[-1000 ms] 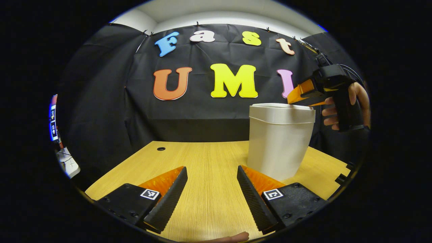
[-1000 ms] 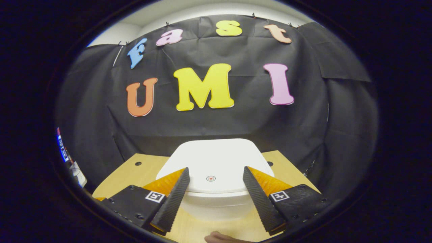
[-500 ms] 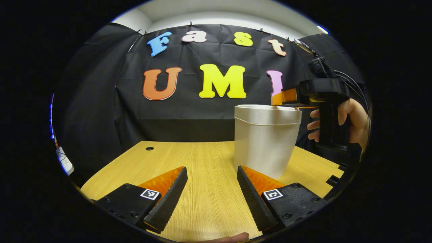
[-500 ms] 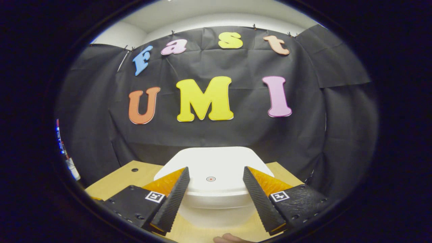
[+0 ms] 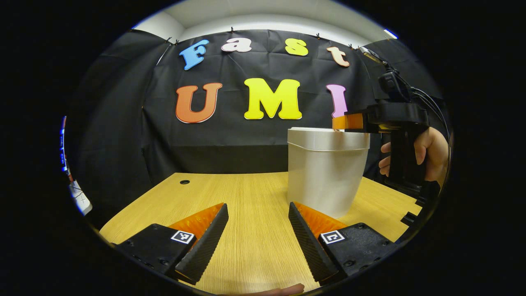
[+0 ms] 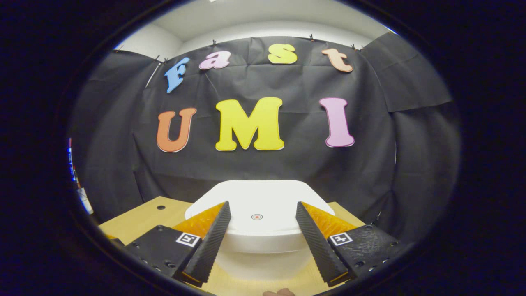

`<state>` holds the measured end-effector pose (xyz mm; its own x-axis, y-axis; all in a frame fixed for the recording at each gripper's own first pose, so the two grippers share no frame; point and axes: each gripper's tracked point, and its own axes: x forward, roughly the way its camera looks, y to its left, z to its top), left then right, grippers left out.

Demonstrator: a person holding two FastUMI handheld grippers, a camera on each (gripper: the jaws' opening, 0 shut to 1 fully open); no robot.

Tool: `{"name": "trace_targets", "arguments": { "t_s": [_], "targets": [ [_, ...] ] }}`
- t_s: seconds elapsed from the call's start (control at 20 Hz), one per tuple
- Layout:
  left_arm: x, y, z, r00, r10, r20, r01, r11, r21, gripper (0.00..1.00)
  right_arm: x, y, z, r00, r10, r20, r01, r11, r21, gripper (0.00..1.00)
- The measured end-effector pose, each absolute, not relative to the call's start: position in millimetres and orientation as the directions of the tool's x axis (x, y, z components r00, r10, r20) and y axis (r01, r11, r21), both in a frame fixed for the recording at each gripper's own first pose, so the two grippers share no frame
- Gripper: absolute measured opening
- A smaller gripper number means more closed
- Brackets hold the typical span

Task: Press the lid of the desktop garbage bin to open it, pick up the crumpled paper on the desktop and throw it into the bin, then pick up the pop can on the desktop and drop it into the bin, and finally close the garbage bin lid.

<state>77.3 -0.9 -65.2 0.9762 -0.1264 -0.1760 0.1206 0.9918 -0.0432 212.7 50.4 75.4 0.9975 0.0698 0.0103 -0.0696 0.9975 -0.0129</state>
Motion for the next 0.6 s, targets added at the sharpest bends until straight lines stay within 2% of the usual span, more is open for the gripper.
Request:
{"name": "trace_targets", "arguments": {
  "t_s": [0.4,0.45,0.55,0.6],
  "targets": [
    [68.3,-17.6,-50.3,0.979,-0.164,-0.123,0.162,0.986,-0.025,0.95,196.2,45.9,79.9,0.980,0.104,0.168,-0.102,0.995,-0.021,0.97],
    [67.5,-17.2,-45.3,0.980,-0.165,-0.106,0.163,0.986,-0.032,0.95,189.7,45.2,77.6,0.977,0.110,0.181,-0.105,0.994,-0.035,0.94],
    [66.4,-11.8,-36.8,0.986,-0.152,-0.075,0.147,0.987,-0.060,0.95,173.9,33.1,69.7,0.982,0.069,0.177,-0.066,0.998,-0.020,0.96],
    [66.7,-9.3,-34.2,0.988,-0.141,-0.066,0.136,0.988,-0.071,0.95,167.3,29.4,61.4,0.986,0.052,0.159,-0.051,0.999,-0.009,0.94]
  ]
}}
